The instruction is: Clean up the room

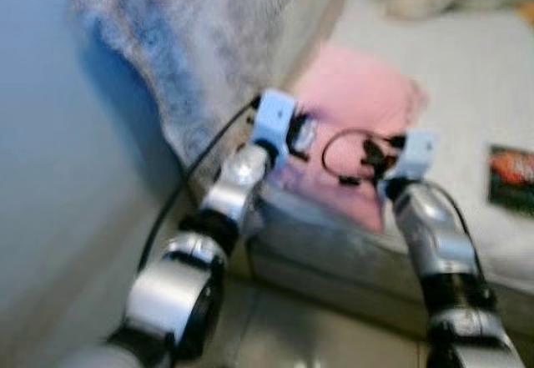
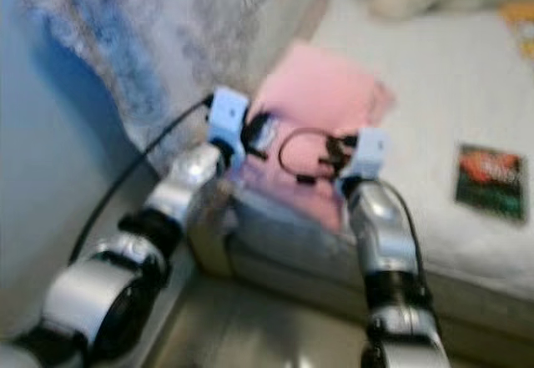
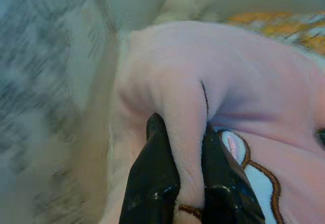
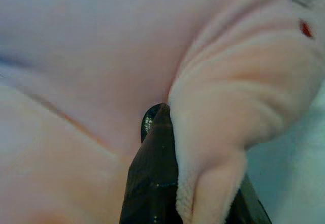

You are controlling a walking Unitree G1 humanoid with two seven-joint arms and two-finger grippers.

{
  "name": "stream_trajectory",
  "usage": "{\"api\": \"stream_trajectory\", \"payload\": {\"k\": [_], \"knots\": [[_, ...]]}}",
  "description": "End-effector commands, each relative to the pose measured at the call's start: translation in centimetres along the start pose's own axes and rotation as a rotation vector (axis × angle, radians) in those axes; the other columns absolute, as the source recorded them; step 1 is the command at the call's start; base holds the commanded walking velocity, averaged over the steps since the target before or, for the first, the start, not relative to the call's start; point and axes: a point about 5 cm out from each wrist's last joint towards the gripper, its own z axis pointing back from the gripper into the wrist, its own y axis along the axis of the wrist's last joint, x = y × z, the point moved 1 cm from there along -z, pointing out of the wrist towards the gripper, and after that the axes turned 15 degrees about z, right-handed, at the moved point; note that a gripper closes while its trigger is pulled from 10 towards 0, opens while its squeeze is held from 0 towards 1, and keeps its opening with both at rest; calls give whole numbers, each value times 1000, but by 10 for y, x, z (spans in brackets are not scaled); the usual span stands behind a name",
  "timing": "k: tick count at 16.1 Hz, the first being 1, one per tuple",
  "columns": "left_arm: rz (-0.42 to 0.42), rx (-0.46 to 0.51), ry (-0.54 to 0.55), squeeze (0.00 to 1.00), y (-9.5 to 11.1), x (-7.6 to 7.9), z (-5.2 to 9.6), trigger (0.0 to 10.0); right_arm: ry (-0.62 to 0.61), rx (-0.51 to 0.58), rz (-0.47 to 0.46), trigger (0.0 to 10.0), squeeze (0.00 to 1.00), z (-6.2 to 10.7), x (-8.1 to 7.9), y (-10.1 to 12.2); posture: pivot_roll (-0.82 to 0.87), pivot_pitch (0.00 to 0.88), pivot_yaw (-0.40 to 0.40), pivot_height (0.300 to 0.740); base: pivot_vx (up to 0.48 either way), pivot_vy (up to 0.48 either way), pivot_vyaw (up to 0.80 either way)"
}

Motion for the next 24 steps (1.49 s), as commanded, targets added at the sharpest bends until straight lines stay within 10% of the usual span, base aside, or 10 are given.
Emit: {"api": "stream_trajectory", "payload": {"k": [1,10,16,20,24], "knots": [[-9,88,48,0,21,-8,-2,10000,-51,-23,19,10000,0,5,14,-5,-28,0,67,740,480,0,0],[22,21,77,0,9,5,-10,10000,-32,-58,94,10000,0,3,22,-6,-19,0,71,740,480,0,0],[117,-88,215,0,-14,21,-15,10000,90,-271,533,10000,0,-20,45,-14,-29,12,22,740,240,0,0],[70,-139,344,0,-36,-3,0,10000,128,-343,612,10000,0,-25,23,-33,-43,95,5,740,0,0,0],[43,-240,306,0,-67,6,11,10000,150,-413,621,10000,0,-15,14,-62,-48,119,-8,740,0,0,0]]}}
